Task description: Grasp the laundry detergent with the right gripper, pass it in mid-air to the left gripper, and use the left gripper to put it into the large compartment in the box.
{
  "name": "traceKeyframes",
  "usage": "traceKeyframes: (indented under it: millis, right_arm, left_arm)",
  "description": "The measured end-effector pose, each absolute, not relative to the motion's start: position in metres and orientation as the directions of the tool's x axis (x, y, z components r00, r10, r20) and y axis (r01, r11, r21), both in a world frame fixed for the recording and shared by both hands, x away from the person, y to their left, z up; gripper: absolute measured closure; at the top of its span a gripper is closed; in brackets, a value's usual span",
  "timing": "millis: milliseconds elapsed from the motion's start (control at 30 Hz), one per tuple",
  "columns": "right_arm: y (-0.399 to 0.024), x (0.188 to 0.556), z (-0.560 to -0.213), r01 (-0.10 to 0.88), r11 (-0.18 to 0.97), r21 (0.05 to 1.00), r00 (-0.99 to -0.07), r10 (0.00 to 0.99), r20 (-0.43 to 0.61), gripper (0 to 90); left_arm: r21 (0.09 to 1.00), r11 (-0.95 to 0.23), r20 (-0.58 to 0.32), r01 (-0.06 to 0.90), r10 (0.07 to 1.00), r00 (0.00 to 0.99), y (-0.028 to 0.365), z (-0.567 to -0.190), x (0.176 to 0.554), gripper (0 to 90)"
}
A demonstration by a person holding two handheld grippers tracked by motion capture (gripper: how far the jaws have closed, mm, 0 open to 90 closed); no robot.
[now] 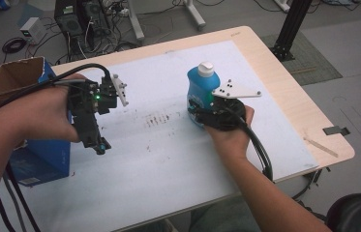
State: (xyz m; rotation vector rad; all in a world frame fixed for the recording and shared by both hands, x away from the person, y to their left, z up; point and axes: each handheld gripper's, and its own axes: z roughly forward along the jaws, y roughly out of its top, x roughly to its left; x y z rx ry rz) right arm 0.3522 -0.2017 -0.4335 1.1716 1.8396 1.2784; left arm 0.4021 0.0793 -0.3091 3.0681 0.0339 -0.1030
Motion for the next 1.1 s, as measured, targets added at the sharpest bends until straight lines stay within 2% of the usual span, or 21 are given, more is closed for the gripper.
traceKeyframes:
  millis: [333, 667, 1100]
  right_arm:
    - [-0.198, 0.346, -0.427, 0.317, 0.184, 0.930, -0.491, 0.871, -0.005, 45.2]
    - [-0.196, 0.338, -0.405, 0.295, 0.239, 0.925, -0.604, 0.797, -0.014, 45.1]
    - [-0.184, 0.325, -0.379, 0.250, 0.293, 0.923, -0.784, 0.621, 0.015, 44.8]
  left_arm:
    - [0.105, -0.994, -0.059, 0.033, 0.027, 0.998, 0.080, -0.305, 0.403, 1.7]
    - [0.119, -0.993, -0.038, 0.026, 0.021, 0.999, 0.077, -0.293, 0.401, 1.7]
    - [0.150, -0.989, -0.019, 0.001, -0.002, 1.000, 0.066, -0.269, 0.391, 1.7]
